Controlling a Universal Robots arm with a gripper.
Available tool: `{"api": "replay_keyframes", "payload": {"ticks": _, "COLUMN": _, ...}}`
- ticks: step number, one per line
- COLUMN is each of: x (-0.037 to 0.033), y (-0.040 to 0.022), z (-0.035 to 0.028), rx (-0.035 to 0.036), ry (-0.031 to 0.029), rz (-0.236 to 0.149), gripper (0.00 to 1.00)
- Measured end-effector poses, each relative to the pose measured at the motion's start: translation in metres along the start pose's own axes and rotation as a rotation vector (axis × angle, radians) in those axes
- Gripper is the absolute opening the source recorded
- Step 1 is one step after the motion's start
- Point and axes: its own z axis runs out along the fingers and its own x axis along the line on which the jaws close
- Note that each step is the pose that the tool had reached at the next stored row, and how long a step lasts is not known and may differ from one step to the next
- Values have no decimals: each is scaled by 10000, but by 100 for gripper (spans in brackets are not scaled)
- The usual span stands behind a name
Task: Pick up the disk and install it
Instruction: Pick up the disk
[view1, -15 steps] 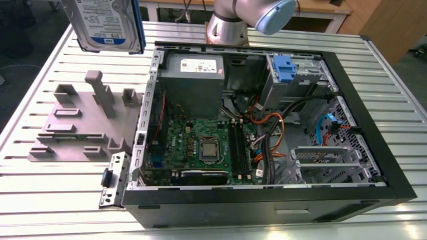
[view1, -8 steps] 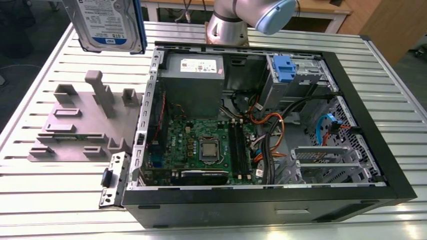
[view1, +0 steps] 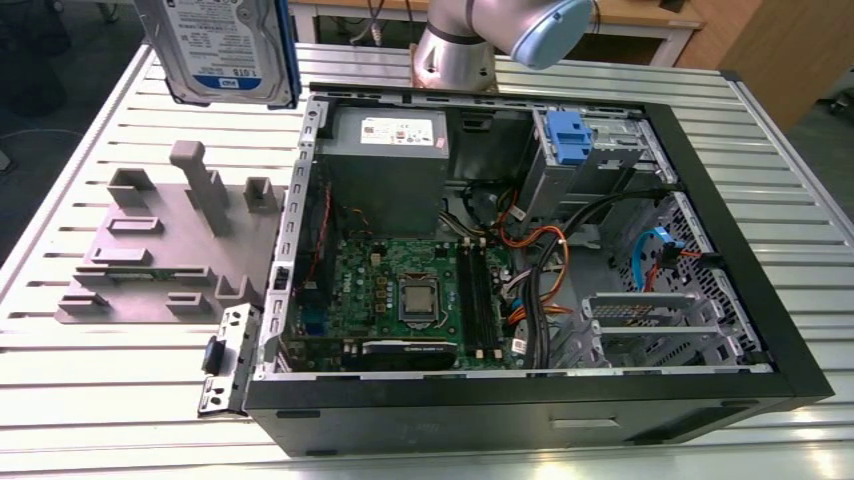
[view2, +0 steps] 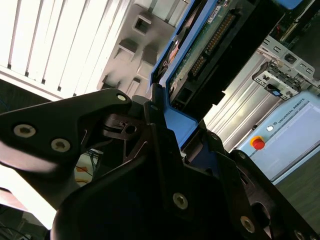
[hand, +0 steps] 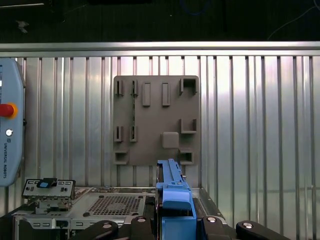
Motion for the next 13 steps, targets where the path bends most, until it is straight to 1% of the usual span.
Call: {"api": "replay_keyframes", "payload": {"ticks": 13, "x": 2, "y": -99, "z": 2, "rx": 0, "ry": 0, "rz": 0, "gripper": 36}}
